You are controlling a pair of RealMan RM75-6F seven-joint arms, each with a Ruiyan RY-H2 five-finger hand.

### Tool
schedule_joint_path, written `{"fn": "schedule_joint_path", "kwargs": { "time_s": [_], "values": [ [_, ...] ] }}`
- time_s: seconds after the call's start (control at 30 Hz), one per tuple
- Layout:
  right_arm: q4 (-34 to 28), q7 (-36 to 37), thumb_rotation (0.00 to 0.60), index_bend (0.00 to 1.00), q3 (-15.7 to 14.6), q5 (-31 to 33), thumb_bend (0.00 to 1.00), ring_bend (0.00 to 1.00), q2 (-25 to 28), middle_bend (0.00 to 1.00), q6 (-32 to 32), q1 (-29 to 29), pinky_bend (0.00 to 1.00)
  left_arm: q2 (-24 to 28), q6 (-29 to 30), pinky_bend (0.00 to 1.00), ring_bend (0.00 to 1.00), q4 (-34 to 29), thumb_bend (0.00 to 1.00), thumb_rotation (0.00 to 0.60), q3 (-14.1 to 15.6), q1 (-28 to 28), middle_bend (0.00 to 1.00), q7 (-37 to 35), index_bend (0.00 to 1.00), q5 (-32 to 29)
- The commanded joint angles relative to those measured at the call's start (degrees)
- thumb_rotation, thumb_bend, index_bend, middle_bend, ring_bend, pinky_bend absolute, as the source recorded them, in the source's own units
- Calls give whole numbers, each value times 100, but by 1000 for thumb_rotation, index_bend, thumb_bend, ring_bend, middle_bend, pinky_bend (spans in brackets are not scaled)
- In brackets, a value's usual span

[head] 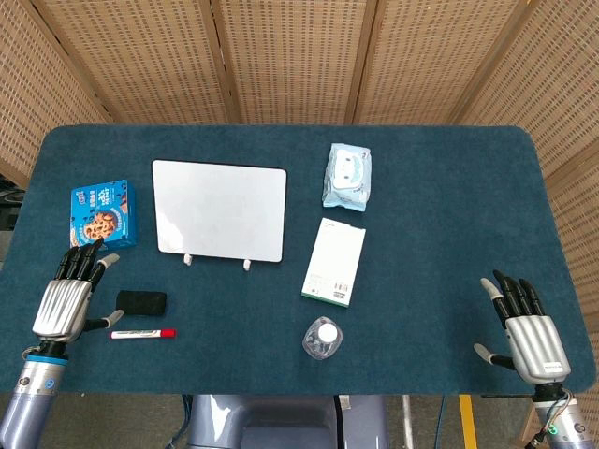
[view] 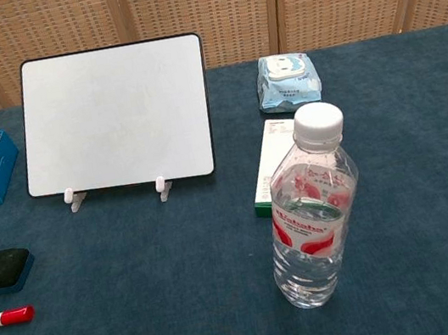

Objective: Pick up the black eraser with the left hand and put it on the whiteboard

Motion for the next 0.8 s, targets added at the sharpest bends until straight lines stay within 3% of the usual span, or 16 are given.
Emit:
{"fn": "schedule_joint_path", "kwargs": {
  "time_s": [0.03, 0.43, 0.8],
  "values": [
    [0, -2, 600, 28, -1, -3, 53, 0, -2, 0, -4, 2, 0, 103, -392, 0, 0, -97, 0, 600, -16, -116, 0, -146, 213, -331],
    [15, 1, 600, 28, -4, -9, 53, 0, -15, 0, -21, 12, 0, 223, -1446, 0, 0, -28, 12, 600, -213, -621, 0, 107, 232, -1400],
    [16, 67, 600, 28, 19, 18, 53, 0, 8, 0, -4, 8, 0, 195, -1995, 0, 0, 17, 15, 600, -149, -1069, 0, 809, 238, -1827]
  ]
}}
